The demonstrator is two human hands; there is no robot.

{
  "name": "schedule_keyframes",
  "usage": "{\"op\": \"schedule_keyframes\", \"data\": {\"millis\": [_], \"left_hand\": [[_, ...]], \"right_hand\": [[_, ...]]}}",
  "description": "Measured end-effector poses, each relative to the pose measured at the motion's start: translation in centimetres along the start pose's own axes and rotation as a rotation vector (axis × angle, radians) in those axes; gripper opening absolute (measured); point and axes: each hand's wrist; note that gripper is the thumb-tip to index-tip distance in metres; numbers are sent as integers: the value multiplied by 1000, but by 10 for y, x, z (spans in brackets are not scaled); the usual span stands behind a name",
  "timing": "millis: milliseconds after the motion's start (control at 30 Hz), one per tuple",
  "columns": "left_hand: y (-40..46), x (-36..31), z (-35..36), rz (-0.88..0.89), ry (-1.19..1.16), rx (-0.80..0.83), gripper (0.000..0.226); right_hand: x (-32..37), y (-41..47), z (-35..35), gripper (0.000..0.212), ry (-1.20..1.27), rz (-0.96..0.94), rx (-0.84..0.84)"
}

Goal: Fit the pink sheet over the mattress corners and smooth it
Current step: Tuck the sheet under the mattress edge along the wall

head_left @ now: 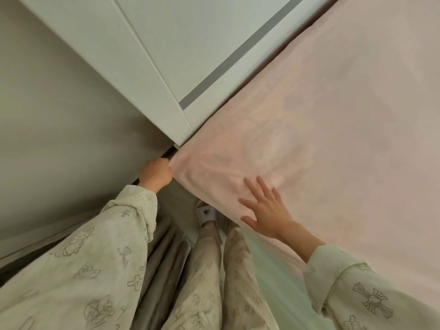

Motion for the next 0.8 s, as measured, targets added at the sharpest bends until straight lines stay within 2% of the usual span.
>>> {"op": "schedule_keyframes", "data": {"millis": [67, 133, 233, 300, 467, 633, 700, 800], "left_hand": [[1, 4, 1, -15, -62, 42, 23], [3, 5, 1, 4, -250, 49, 23], [-5, -2, -3, 45, -635, 52, 22], [-10, -4, -4, 50, -767, 80, 16], [-8, 12, 10, 134, -623, 196, 15], [-4, 21, 14, 201, -636, 310, 24], [2, 28, 16, 217, -600, 233, 25], [7, 36, 15, 227, -542, -75, 32]], "right_hand": [[10, 0, 4, 49, 30, -94, 101], [18, 0, 4, 46, 145, -90, 132], [21, -1, 5, 42, 263, -13, 5], [20, -2, 5, 40, 269, 30, -78], [13, -4, 1, 37, 204, 168, -276], [14, 2, 3, 39, 138, 210, -331], [20, 8, 3, 40, 134, 223, -363], [30, 19, -2, 43, 126, 223, -352]]}}
Point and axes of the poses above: each hand's wrist, its own y-axis towards the middle knuckle, its own z-axis out of the palm, x = y × z, and after that the axes turned 5 degrees about -z, right-handed
